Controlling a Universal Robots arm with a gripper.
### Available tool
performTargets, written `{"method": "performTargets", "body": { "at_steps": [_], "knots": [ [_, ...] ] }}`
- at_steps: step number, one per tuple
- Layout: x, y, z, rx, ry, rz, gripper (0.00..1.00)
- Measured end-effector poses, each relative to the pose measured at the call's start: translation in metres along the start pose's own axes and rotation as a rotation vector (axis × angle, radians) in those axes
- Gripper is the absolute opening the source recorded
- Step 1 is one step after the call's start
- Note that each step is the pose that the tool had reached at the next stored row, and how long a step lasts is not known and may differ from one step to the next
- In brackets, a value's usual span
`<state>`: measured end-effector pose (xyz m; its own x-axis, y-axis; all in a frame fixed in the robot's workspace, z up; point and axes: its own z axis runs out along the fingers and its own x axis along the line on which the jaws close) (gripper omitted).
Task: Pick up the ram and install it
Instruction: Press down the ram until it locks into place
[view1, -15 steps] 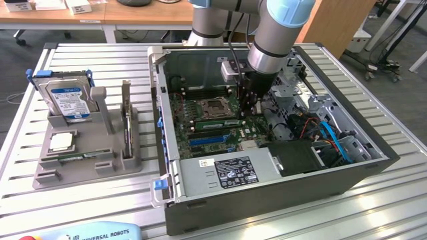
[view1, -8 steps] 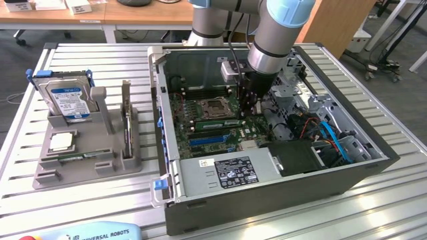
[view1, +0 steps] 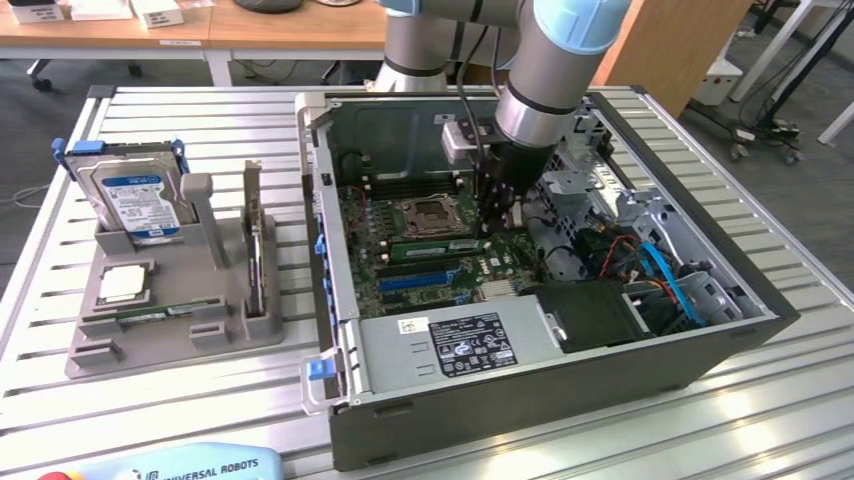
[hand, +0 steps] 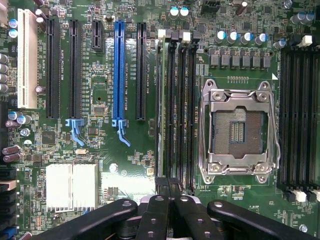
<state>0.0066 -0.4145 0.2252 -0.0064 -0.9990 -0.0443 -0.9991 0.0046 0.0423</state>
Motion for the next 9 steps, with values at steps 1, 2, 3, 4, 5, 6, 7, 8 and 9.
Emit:
{"method": "performTargets", "body": {
  "at_steps": [1,2,3,4,5,6,7,8,9],
  "knots": [
    [0.000,0.0001,-0.0014,-0.0001,0.0005,0.000,0.10],
    [0.000,0.0001,-0.0029,0.0000,0.0004,0.000,0.10],
    [0.000,0.0002,-0.0048,0.0000,0.0005,0.000,0.10],
    [0.000,0.0003,-0.0067,0.0000,0.0005,0.000,0.10],
    [0.000,0.0004,-0.0085,0.0000,0.0004,0.000,0.10],
    [0.000,0.0004,-0.0105,0.0000,0.0005,0.000,0.10],
    [0.000,0.0005,-0.0123,0.0000,0.0005,0.000,0.10],
    [-0.001,0.0006,-0.0142,0.0000,0.0006,0.000,0.10],
    [-0.001,0.0007,-0.0158,0.0000,0.0006,0.000,0.10]
  ]
}}
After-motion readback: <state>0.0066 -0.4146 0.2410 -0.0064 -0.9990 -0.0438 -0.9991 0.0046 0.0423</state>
